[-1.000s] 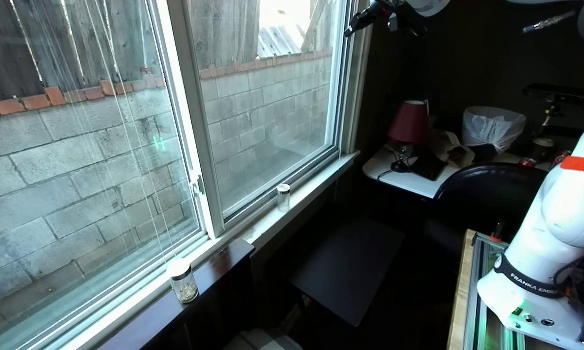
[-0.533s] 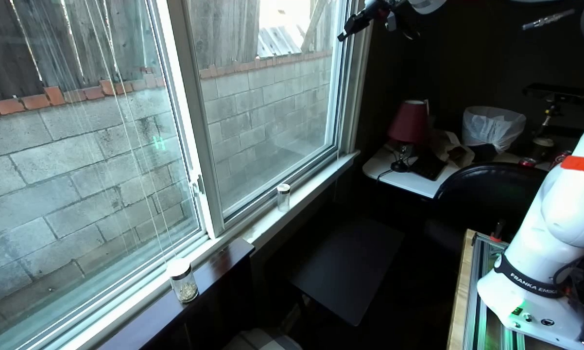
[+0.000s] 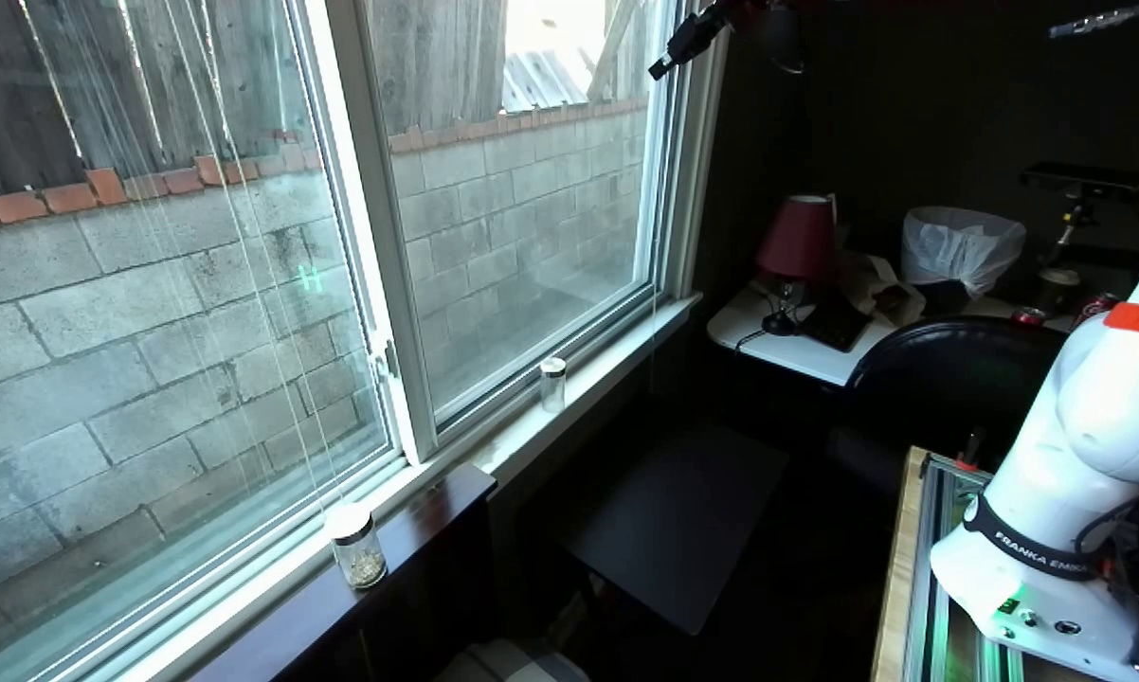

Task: Move the rope upwards

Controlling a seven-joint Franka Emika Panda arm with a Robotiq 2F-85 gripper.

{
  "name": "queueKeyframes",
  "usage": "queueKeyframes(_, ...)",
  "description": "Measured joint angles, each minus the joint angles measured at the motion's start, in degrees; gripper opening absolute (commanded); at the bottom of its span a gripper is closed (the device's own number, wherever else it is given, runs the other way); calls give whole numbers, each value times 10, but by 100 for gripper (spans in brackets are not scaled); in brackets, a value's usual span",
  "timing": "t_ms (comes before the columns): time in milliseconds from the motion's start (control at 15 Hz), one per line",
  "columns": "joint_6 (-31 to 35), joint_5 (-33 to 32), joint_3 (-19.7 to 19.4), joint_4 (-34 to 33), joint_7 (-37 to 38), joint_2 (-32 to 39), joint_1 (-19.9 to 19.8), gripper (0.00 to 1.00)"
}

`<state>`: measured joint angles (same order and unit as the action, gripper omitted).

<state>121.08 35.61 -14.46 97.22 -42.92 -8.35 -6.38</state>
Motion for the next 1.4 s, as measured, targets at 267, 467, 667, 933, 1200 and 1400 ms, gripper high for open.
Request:
queueKeyframes(267, -18, 2, 5, 25, -14, -6, 3, 0)
queueKeyframes(467, -18, 2, 12, 58, -28, -7, 5, 0)
queueKeyframes(667, -18, 10, 21, 70, -29, -6, 13, 0)
queueKeyframes(933, -18, 52, 33, 64, -29, -10, 26, 0)
queueKeyframes(1200, -18, 96, 34, 41, -28, -13, 28, 0)
queueKeyframes(1400, -18, 116, 27, 7, -24, -14, 22, 0)
